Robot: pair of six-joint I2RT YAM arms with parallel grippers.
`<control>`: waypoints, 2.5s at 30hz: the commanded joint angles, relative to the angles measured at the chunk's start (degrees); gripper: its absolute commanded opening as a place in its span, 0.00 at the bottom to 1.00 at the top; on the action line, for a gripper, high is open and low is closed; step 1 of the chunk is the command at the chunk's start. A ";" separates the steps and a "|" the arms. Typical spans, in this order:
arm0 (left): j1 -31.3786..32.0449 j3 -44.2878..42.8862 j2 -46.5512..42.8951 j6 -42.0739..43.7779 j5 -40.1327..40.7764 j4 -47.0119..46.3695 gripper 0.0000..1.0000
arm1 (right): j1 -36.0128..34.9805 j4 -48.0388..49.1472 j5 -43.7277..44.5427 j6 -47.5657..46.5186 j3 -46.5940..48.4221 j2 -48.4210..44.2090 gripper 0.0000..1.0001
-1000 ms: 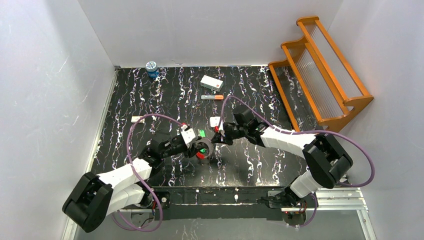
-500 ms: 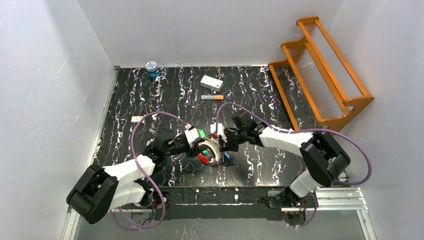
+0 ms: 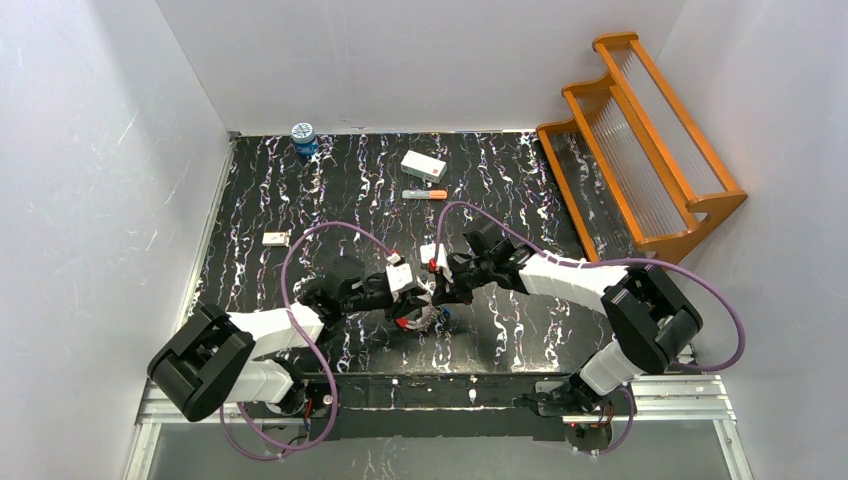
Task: Put the keys on the keyring
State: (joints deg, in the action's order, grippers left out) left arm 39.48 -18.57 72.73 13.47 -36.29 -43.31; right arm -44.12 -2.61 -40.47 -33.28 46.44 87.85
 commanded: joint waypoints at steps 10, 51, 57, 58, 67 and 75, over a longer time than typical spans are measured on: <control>1.03 -1.51 2.23 1.44 2.18 -1.25 0.24 | -0.01 2.14 -2.84 0.59 1.66 -3.04 0.01; 2.56 -3.16 6.20 2.87 0.53 -1.25 0.22 | -0.07 4.02 -3.83 0.32 1.99 -3.11 0.01; 2.62 -3.56 6.12 3.13 1.63 -0.89 0.00 | -0.04 3.79 -3.46 0.09 1.78 -3.13 0.01; 2.62 -3.64 5.99 3.14 1.69 -0.71 0.00 | -0.01 3.76 -3.40 0.02 1.69 -3.13 0.01; 2.61 -2.44 1.92 0.87 6.48 -0.50 0.00 | 0.51 9.29 1.23 5.26 -1.08 -5.15 0.33; 2.57 1.07 -2.31 -6.11 11.39 -8.20 0.00 | 5.96 35.02 -0.95 19.08 -14.04 -12.61 0.78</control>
State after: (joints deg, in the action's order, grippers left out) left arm 41.80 -19.40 73.43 11.60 -27.29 -44.95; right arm -40.91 17.28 -39.22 -22.26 36.16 77.62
